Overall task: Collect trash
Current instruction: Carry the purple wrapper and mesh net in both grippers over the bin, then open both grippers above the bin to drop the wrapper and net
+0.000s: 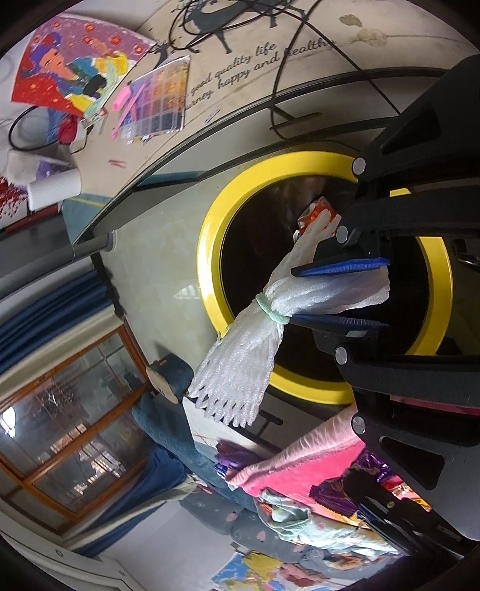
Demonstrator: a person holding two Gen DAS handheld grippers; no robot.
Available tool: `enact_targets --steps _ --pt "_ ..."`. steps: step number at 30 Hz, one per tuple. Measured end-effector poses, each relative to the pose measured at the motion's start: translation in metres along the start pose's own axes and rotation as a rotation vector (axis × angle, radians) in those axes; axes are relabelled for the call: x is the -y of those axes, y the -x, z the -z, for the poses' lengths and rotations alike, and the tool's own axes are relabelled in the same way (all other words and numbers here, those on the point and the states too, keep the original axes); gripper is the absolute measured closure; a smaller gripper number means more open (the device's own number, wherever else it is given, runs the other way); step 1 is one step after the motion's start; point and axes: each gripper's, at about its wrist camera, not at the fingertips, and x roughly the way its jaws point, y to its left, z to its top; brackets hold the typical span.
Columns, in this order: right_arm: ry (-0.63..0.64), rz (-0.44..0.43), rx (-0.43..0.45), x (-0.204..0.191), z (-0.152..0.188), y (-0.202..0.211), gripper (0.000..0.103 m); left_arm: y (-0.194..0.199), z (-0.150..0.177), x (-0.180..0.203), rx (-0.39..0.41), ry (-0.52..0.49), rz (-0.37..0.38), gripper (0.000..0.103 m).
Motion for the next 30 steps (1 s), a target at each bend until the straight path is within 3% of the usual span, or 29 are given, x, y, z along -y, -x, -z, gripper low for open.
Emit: enact_targets --steps 13,15,17,19,23,30 --pt "-0.042 0.013 0.003 0.013 0.000 -0.006 0.067 -0.031 -0.006 -0.008 -0.053 0.056 0.015 0.084" --pt "-0.043 0.016 0.017 0.014 -0.001 -0.003 0.063 -0.031 -0.008 -0.009 -0.055 0.059 0.016 0.077" --pt "-0.043 0.025 0.032 0.014 -0.003 0.001 0.061 -0.029 -0.010 -0.010 -0.046 0.076 0.025 0.048" --pt "-0.041 0.032 0.045 0.014 -0.005 0.003 0.057 -0.025 -0.012 -0.010 -0.034 0.085 0.029 0.042" --pt "-0.026 0.040 0.070 0.010 -0.006 0.010 0.051 -0.016 -0.015 -0.011 -0.014 0.101 0.038 0.018" --pt "-0.014 0.030 0.089 0.001 -0.007 0.019 0.048 -0.001 -0.016 -0.018 0.019 0.126 0.013 0.013"
